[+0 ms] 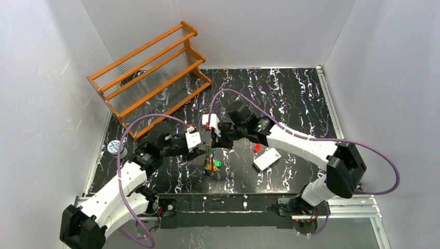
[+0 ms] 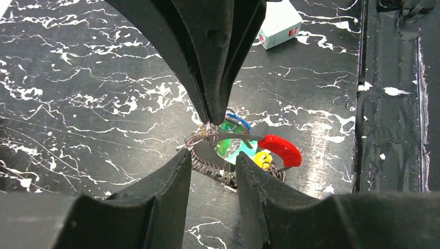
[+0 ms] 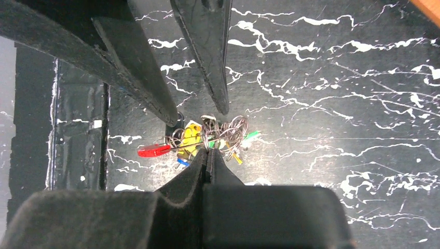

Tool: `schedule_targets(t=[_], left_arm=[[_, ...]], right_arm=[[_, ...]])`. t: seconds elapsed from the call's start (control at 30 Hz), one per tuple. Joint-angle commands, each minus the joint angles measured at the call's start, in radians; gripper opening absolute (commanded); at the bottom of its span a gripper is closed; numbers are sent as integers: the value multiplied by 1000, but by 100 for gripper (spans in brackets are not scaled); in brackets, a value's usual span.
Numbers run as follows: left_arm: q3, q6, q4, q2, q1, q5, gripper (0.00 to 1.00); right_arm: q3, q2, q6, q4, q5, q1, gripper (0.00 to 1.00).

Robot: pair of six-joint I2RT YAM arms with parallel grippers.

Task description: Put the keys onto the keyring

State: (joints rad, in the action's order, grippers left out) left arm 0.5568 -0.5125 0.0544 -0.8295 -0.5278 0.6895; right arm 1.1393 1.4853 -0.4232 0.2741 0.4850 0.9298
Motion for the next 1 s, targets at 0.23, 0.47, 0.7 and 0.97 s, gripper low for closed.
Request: schedule_targets(t=[0.23, 0.47, 0.7, 0.97], left_arm=[[-11, 80, -130, -46, -6, 58, 28], [-24, 99, -171, -71, -6, 76, 20], [-28, 98, -168, -91, -9, 76, 14], [-24, 89, -143, -110, -14, 70, 0]], right_arm=[[59, 4, 49, -2, 56, 2, 1], [51, 3, 57, -14, 60, 1, 1], [49, 0, 60, -18, 60, 2, 1], [40, -8, 60, -30, 49, 1, 1]])
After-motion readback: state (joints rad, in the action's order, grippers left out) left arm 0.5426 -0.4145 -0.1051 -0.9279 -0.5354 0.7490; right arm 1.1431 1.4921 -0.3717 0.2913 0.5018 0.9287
